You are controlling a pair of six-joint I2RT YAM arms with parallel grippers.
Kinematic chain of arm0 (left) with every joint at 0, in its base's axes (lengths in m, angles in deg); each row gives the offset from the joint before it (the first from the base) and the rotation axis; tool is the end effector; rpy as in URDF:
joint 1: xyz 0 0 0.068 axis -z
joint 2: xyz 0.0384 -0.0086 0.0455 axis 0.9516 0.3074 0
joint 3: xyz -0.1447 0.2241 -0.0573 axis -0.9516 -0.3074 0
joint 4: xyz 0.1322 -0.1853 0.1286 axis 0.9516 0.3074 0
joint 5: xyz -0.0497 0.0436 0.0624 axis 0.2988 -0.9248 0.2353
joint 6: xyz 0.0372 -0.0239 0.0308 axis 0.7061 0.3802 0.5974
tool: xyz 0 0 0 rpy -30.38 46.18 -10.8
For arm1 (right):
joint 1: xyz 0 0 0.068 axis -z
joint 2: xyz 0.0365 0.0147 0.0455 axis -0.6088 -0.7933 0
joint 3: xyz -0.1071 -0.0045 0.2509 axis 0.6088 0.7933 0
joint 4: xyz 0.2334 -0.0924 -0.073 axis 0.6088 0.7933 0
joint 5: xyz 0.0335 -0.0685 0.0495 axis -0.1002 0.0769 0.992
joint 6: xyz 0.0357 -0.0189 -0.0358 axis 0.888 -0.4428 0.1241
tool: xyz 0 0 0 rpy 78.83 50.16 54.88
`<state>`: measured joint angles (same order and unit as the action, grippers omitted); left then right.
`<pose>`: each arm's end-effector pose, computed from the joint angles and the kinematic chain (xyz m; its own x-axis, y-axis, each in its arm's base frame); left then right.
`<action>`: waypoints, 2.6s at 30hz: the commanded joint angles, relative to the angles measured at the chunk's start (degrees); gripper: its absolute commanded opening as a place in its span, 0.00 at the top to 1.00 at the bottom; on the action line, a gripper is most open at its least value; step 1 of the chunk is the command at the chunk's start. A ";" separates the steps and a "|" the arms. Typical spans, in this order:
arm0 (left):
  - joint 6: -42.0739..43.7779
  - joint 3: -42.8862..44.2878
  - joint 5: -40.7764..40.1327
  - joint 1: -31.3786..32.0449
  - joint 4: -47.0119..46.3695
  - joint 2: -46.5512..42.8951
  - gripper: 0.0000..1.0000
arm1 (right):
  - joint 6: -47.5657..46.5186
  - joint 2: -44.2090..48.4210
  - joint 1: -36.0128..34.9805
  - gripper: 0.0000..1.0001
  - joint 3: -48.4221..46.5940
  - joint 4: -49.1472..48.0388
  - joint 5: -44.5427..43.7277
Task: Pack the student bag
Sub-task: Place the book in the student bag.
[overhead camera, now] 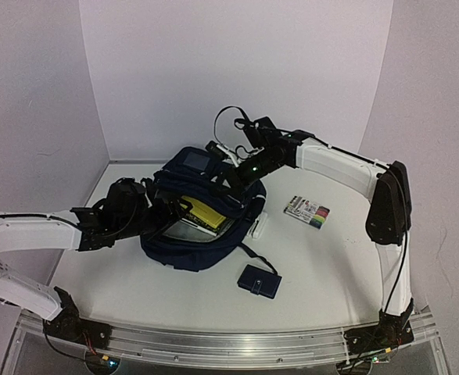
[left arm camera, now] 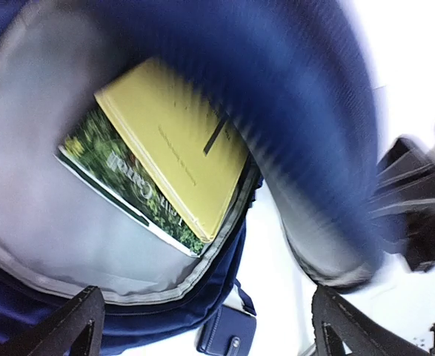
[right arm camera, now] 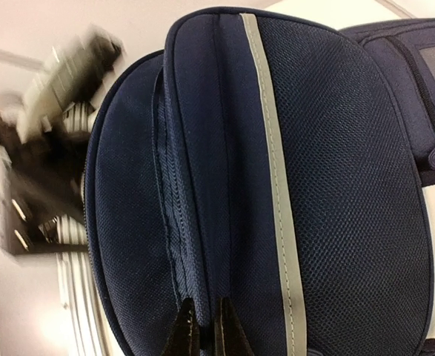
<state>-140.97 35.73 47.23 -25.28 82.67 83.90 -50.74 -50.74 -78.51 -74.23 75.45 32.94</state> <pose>0.1894 -0.1974 0.2377 -0.7411 -0.4687 -0.4807 0.0692 0.6589 -0.7491 0.3487 0.3359 0.2951 -0.3752 -0.4930 -0.7850 -0.9245 0.1370 0.3558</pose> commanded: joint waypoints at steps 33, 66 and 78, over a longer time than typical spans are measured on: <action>35.06 16.36 27.66 -27.22 18.86 9.83 0.34 | -23.94 2.63 -3.28 1.00 12.80 14.35 -33.64; 82.35 40.76 33.64 -23.49 43.88 33.72 0.46 | -24.50 3.84 -0.68 1.00 13.28 18.01 -24.46; 83.52 39.04 27.53 -20.36 41.85 34.32 0.57 | -24.08 3.35 -0.66 1.00 12.98 18.22 -23.47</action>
<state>-58.67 74.41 77.01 -46.55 124.35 118.84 -76.87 -47.18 -79.89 -60.01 87.49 9.81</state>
